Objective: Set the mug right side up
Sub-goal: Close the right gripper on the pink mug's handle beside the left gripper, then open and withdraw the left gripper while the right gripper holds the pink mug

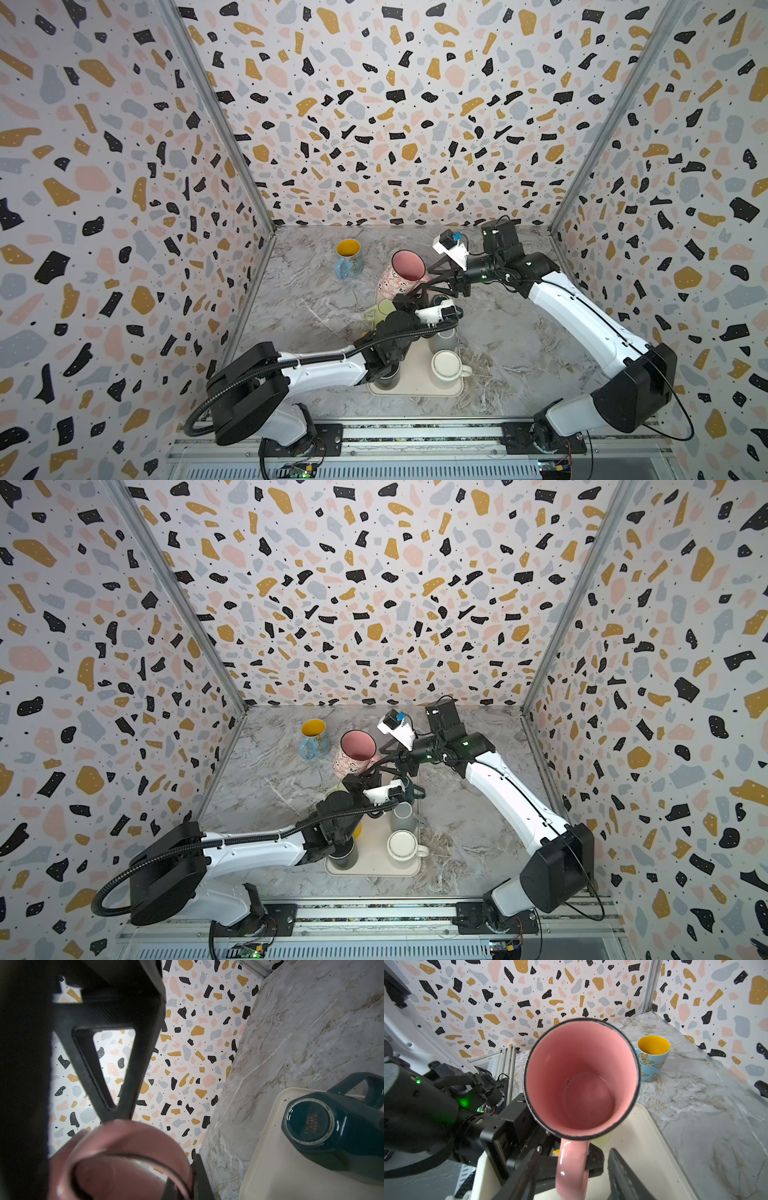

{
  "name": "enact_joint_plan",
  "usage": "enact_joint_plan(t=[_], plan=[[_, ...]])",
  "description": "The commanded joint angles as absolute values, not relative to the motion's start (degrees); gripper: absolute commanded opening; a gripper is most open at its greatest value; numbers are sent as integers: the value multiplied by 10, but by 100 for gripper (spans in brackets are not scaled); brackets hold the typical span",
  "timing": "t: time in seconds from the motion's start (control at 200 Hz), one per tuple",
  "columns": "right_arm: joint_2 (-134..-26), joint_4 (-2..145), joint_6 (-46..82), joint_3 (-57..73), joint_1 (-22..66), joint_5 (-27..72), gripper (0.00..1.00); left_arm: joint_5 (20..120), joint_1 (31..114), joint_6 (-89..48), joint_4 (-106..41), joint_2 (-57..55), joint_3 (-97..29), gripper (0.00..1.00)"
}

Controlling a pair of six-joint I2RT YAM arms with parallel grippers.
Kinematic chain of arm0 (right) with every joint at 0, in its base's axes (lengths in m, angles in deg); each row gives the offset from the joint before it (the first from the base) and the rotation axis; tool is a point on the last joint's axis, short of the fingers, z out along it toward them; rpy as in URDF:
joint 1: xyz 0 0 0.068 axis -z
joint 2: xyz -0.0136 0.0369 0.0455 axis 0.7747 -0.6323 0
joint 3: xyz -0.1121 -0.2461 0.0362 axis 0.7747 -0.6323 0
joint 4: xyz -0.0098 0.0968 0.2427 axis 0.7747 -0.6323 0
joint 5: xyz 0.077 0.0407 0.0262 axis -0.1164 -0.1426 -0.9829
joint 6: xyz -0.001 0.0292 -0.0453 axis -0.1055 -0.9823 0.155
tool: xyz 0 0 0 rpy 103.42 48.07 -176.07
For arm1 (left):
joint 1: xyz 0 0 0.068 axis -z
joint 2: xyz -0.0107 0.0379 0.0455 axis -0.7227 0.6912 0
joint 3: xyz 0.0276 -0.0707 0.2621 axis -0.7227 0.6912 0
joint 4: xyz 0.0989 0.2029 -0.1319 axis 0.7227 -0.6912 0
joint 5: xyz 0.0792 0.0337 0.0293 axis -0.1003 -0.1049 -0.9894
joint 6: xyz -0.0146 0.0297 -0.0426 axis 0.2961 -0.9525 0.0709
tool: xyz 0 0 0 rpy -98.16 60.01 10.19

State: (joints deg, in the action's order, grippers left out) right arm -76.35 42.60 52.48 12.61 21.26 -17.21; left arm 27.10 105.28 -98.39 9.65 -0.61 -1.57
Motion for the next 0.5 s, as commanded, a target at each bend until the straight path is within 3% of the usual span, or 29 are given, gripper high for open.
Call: enact_joint_plan(t=[0.0, 0.496], plan=[[-765, 397, 536, 154, 205, -169, 55, 261, 1056, -1010, 194, -16, -21, 0], [-798, 382, 532, 174, 201, -170, 41, 264, 1061, -1040, 201, -15, -20, 0]])
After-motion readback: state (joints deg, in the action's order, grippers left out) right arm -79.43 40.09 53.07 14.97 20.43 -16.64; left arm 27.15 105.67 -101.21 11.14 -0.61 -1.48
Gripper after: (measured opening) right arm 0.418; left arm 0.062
